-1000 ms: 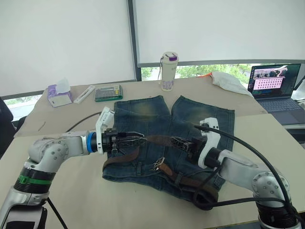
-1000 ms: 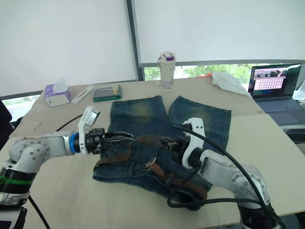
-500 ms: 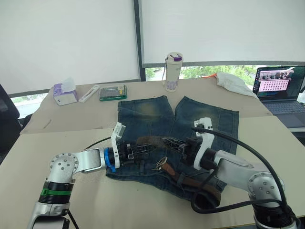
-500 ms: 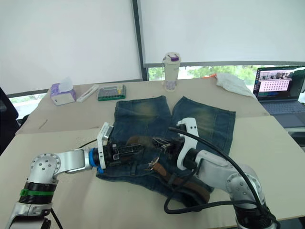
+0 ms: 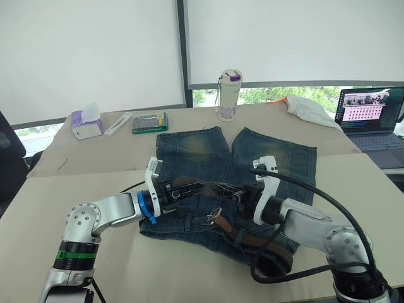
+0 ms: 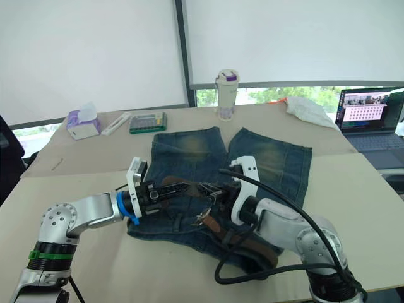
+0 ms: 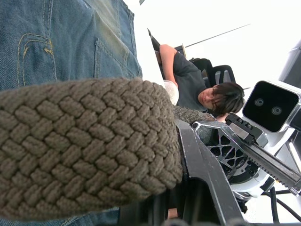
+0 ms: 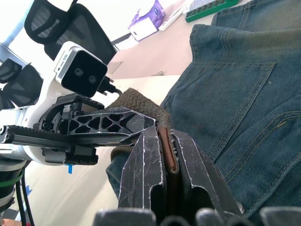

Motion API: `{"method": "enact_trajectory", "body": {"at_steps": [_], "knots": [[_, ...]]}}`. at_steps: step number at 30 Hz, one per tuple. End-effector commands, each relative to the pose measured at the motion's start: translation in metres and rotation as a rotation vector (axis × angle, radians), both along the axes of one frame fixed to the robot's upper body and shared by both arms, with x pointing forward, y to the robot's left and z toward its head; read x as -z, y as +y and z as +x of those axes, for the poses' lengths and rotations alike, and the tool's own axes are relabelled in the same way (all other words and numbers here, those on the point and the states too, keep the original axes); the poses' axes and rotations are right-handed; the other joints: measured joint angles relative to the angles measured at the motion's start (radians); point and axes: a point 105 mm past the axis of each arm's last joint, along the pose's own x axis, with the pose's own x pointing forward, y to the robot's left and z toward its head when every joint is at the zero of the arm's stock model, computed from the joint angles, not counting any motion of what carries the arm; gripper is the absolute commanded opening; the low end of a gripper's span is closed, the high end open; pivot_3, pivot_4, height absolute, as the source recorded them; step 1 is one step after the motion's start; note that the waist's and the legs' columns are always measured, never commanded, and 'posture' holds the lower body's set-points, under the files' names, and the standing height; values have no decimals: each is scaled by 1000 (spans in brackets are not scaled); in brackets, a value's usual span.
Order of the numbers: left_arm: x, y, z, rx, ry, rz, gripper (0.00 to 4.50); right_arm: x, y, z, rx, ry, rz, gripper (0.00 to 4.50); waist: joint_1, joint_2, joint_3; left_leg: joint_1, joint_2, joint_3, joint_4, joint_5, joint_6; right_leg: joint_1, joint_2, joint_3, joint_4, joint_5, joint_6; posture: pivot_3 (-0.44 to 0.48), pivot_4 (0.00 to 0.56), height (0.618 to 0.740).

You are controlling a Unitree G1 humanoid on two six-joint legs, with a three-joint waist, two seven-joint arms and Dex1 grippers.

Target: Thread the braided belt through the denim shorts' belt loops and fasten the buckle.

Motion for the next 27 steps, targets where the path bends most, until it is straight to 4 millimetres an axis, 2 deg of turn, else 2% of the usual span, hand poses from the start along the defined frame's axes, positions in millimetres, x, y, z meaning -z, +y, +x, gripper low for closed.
{"method": "enact_trajectory", "body": {"at_steps": [1, 3, 5, 7, 10, 17, 23, 27], "knots": [[-8, 0, 3, -22, -31, -3, 0, -15, 7, -1, -44, -143, -54, 1175, 0, 0, 0, 0, 0, 0, 0, 0, 0, 0, 0, 0, 0, 0, 0, 0, 150, 740], [-4, 13, 11, -88, 3, 9, 0, -11, 6, 1, -48, -290, -231, 1840, 0, 0, 0, 0, 0, 0, 0, 0, 0, 0, 0, 0, 0, 0, 0, 0, 150, 740], [-1, 24, 15, -133, 24, 25, 0, -5, 6, 0, -92, -375, -329, 2536, 1, 0, 0, 0, -1, 0, 0, 0, 0, -1, 1, 0, 0, 0, 0, 0, 150, 740], [5, 35, 19, -179, 51, 59, 0, -2, 5, -2, -150, -435, -383, 2536, -2, 0, 0, 0, -1, 1, 0, 0, 0, -1, 2, -1, -1, 0, 0, 0, 150, 740], [15, 56, 23, -263, 99, 111, 0, 17, 1, -8, -357, -569, -609, 2536, -1, 0, 0, 0, -1, 1, 0, 0, -1, -1, 1, 0, 0, 0, 0, 0, 150, 740], [22, 68, 19, -301, 125, 175, 0, 39, 13, -20, -703, -731, -766, 2536, 4, -2, 0, 0, -1, 1, 0, 0, -1, -1, 1, 0, -1, 0, 0, 0, 150, 740], [22, 78, 17, -332, 131, 193, 0, 56, 26, -13, -838, -812, -895, 2536, 11, -2, 0, 0, -1, 1, 0, 0, -1, -1, 1, 0, -2, 0, 0, 0, 150, 740], [21, 82, 12, -331, 133, 195, 0, 73, 24, -1, -866, -783, -1012, 2536, 14, -2, 0, 1, -1, 1, 0, 0, -2, -2, 1, 0, -1, 0, 0, 0, 150, 740]]}}
